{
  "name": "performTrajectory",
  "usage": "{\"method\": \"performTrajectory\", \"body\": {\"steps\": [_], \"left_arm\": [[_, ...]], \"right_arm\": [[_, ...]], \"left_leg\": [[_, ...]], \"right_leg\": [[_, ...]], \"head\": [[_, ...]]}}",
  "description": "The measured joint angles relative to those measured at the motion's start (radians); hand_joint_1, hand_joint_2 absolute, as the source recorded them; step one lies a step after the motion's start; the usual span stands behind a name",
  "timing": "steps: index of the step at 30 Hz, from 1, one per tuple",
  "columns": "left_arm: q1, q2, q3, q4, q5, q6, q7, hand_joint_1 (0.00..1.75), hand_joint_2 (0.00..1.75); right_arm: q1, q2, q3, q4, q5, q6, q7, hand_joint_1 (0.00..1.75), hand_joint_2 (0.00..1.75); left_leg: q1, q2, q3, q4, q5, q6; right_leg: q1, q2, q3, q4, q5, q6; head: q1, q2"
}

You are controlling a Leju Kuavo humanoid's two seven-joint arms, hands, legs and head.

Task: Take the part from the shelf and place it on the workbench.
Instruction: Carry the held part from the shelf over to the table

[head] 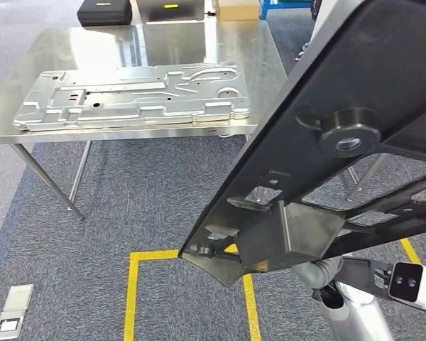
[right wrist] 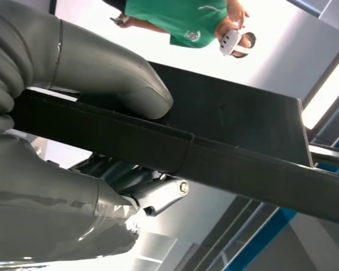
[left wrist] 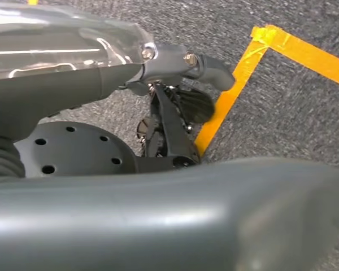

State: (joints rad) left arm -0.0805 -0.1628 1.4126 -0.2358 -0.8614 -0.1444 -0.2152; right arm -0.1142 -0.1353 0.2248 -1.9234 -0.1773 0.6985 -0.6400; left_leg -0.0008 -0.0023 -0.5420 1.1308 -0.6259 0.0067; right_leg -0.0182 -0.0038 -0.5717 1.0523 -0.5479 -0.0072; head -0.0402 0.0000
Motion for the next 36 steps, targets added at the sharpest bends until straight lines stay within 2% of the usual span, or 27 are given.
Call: {"method": "performTrajectory", "body": {"steps": [2, 3, 4, 5, 7, 8, 9, 12, 14, 16, 18, 19, 20, 22, 23, 24, 27, 29, 30, 31, 33, 34, 35, 36], "left_arm": [[-0.002, 0.0, 0.0, 0.0, 0.002, 0.004, 0.004, 0.0, 1.75], [-0.001, 0.0, 0.0, 0.0, 0.002, 0.005, 0.006, 0.0, 1.75], [0.002, 0.0, 0.001, 0.0, 0.002, 0.007, 0.008, 0.0, 1.75], [0.004, 0.0, 0.001, 0.0, 0.002, 0.008, 0.009, 0.0, 1.75], [0.007, 0.0, 0.002, 0.0, 0.006, 0.01, 0.009, 0.0, 1.75], [0.007, 0.0, 0.002, 0.0, 0.009, 0.01, 0.009, 0.0, 1.75], [0.007, 0.0, 0.003, 0.0, 0.013, 0.01, 0.009, 0.0, 1.75], [0.011, 0.0, 0.005, 0.0, 0.02, 0.011, 0.004, 0.0, 1.75], [0.012, 0.0, 0.007, 0.0, 0.019, 0.01, -0.002, 0.0, 1.75], [0.009, 0.0, 0.007, 0.0, 0.017, 0.01, -0.006, 0.0, 1.75], [0.008, 0.0, 0.007, 0.0, 0.017, 0.01, -0.006, 0.0, 1.75], [0.009, 0.0, 0.007, 0.0, 0.017, 0.01, -0.006, 0.0, 1.75], [0.01, 0.0, 0.007, 0.0, 0.017, 0.01, -0.006, 0.0, 1.75], [0.012, 0.001, 0.007, 0.0, 0.017, 0.01, -0.006, 0.0, 1.75], [0.011, 0.0, 0.007, 0.0, 0.017, 0.01, -0.006, 0.0, 1.75], [0.01, 0.0, 0.007, 0.0, 0.017, 0.011, -0.006, 0.0, 1.75], [0.01, -0.001, 0.008, 0.0, 0.017, 0.012, -0.005, 0.0, 1.75], [0.01, 0.0, 0.008, 0.0, 0.017, 0.013, -0.006, 0.0, 1.75], [0.008, 0.0, 0.008, 0.0, 0.017, 0.014, -0.006, 0.0, 1.75], [0.006, 0.0, 0.008, 0.0, 0.017, 0.016, -0.006, 0.0, 1.75], [0.005, 0.001, 0.008, 0.0, 0.017, 0.018, -0.006, 0.0, 1.75], [0.007, 0.002, 0.008, 0.0, 0.017, 0.018, -0.006, 0.0, 1.75], [0.009, 0.003, 0.008, 0.0, 0.017, 0.019, -0.006, 0.0, 1.75], [0.011, 0.004, 0.008, -0.001, 0.017, 0.019, -0.006, 0.0, 1.75]], "right_arm": [[-0.009, 0.002, 0.002, 0.005, -0.002, 0.001, 0.002, 1.75, 1.75], [-0.01, 0.002, 0.003, 0.01, -0.003, 0.001, 0.003, 1.75, 1.75], [-0.011, 0.003, 0.004, 0.015, -0.003, 0.001, 0.003, 1.75, 1.75], [-0.012, 0.005, 0.006, 0.019, -0.003, 0.001, 0.004, 1.75, 1.75], [-0.021, 0.01, 0.011, 0.027, -0.003, 0.001, 0.006, 1.75, 1.75], [-0.029, 0.014, 0.015, 0.032, -0.004, 0.001, 0.007, 1.75, 1.75], [-0.038, 0.018, 0.019, 0.037, -0.004, 0.001, 0.008, 1.75, 1.75], [-0.058, 0.033, 0.033, 0.051, -0.006, -0.007, 0.015, 1.75, 1.75], [-0.07, 0.041, 0.041, 0.055, -0.007, -0.015, 0.019, 1.75, 1.75], [-0.08, 0.045, 0.046, 0.057, -0.007, -0.024, 0.02, 1.75, 1.75], [-0.079, 0.047, 0.05, 0.059, -0.007, -0.028, 0.02, 1.75, 1.75], [-0.077, 0.048, 0.051, 0.061, -0.007, -0.029, 0.021, 1.75, 1.75], [-0.076, 0.049, 0.052, 0.062, -0.006, -0.03, 0.021, 1.75, 1.75], [-0.076, 0.051, 0.055, 0.064, -0.004, -0.034, 0.021, 1.75, 1.75], [-0.076, 0.052, 0.057, 0.064, -0.003, -0.036, 0.021, 1.75, 1.75], [-0.076, 0.054, 0.059, 0.064, -0.002, -0.038, 0.022, 1.75, 1.75], [-0.076, 0.059, 0.067, 0.063, 0.002, -0.043, 0.027, 1.75, 1.75], [-0.076, 0.065, 0.073, 0.061, 0.002, -0.045, 0.028, 1.75, 1.75], [-0.077, 0.069, 0.076, 0.06, 0.002, -0.046, 0.028, 1.75, 1.75], [-0.077, 0.071, 0.078, 0.058, 0.001, -0.047, 0.028, 1.75, 1.75], [-0.076, 0.073, 0.08, 0.057, 0.0, -0.049, 0.028, 1.75, 1.75], [-0.073, 0.074, 0.081, 0.057, -0.001, -0.049, 0.028, 1.75, 1.75], [-0.072, 0.074, 0.081, 0.057, -0.002, -0.049, 0.028, 1.75, 1.75], [-0.071, 0.074, 0.082, 0.057, -0.002, -0.05, 0.028, 1.75, 1.75]], "left_leg": [[0.007, 0.0, -0.066, 0.102, -0.049, -0.014], [0.01, 0.0, -0.099, 0.147, -0.063, -0.019], [0.013, 0.0, -0.122, 0.169, -0.06, -0.023], [0.015, 0.0, -0.129, 0.158, -0.036, -0.026], [0.017, 0.0, -0.103, 0.057, 0.049, -0.026], [0.015, 0.001, -0.09, 0.008, 0.076, -0.024], [0.012, 0.001, -0.082, -0.028, 0.088, -0.02], [0.006, 0.0, -0.075, -0.055, 0.082, 0.006], [0.01, -0.001, -0.058, -0.063, 0.083, 0.02], [0.011, -0.001, -0.044, -0.069, 0.079, 0.03], [0.008, -0.001, -0.033, -0.069, 0.068, 0.036], [0.007, -0.001, -0.026, -0.069, 0.062, 0.037], [0.006, -0.001, -0.017, -0.069, 0.055, 0.037], [0.004, -0.002, 0.005, -0.07, 0.039, 0.037], [0.003, -0.002, 0.014, -0.07, 0.033, 0.035], [0.004, -0.002, 0.016, -0.071, 0.028, 0.032], [0.005, -0.001, 0.022, -0.07, 0.026, 0.013], [0.003, -0.001, 0.03, -0.05, 0.021, 0.004], [0.004, -0.001, 0.021, -0.025, 0.005, 0.0], [0.005, -0.001, -0.002, 0.018, -0.019, -0.005], [0.01, 0.0, -0.074, 0.125, -0.063, -0.016], [0.012, 0.0, -0.105, 0.158, -0.067, -0.02], [0.013, 0.0, -0.121, 0.162, -0.05, -0.022], [0.014, 0.0, -0.121, 0.13, -0.012, -0.022]], "right_leg": [[-0.002, -0.001, 0.006, -0.002, -0.007, -0.002], [-0.002, 0.0, 0.009, -0.002, -0.011, -0.001], [-0.003, 0.001, 0.014, -0.002, -0.017, 0.0], [-0.004, 0.002, 0.021, -0.001, -0.023, 0.002], [-0.007, 0.003, 0.04, -0.003, -0.036, 0.009], [-0.009, 0.002, 0.048, -0.003, -0.042, 0.014], [-0.009, 0.002, 0.052, -0.004, -0.046, 0.02], [-0.008, 0.004, 0.057, 0.002, -0.047, 0.042], [-0.008, 0.004, 0.053, 0.028, -0.056, 0.051], [-0.007, 0.004, 0.008, 0.117, -0.097, 0.053], [-0.006, 0.004, -0.069, 0.233, -0.139, 0.055], [-0.005, 0.004, -0.097, 0.262, -0.138, 0.055], [-0.004, 0.004, -0.109, 0.257, -0.116, 0.053], [0.002, 0.004, -0.092, 0.155, -0.026, 0.041], [0.007, 0.003, -0.082, 0.105, 0.007, 0.034], [0.011, 0.003, -0.075, 0.062, 0.02, 0.026], [0.017, 0.004, -0.066, 0.018, 0.018, 0.009], [0.01, 0.004, -0.042, 0.004, 0.021, 0.001], [0.005, 0.003, -0.029, -0.001, 0.018, -0.001], [0.002, 0.002, -0.019, -0.005, 0.014, -0.003], [0.0, 0.002, -0.009, -0.006, 0.003, -0.004], [0.0, 0.003, -0.002, -0.005, -0.004, -0.003], [-0.001, 0.004, 0.006, -0.005, -0.011, -0.001], [-0.002, 0.005, 0.017, -0.005, -0.02, 0.001]], "head": [[-0.001, 0.0], [-0.001, 0.0], [-0.001, 0.0], [-0.001, 0.0], [-0.001, 0.0], [-0.001, 0.0], [-0.001, 0.0], [-0.001, 0.0], [0.0, 0.0], [0.001, 0.0], [0.001, 0.0], [0.001, 0.0], [0.001, 0.0], [0.001, 0.0], [-0.001, 0.0], [0.0, 0.0], [0.002, 0.0], [0.002, 0.0], [0.001, 0.0], [0.0, 0.0], [-0.002, 0.0], [-0.003, 0.0], [-0.003, 0.0], [-0.003, 0.0]]}}
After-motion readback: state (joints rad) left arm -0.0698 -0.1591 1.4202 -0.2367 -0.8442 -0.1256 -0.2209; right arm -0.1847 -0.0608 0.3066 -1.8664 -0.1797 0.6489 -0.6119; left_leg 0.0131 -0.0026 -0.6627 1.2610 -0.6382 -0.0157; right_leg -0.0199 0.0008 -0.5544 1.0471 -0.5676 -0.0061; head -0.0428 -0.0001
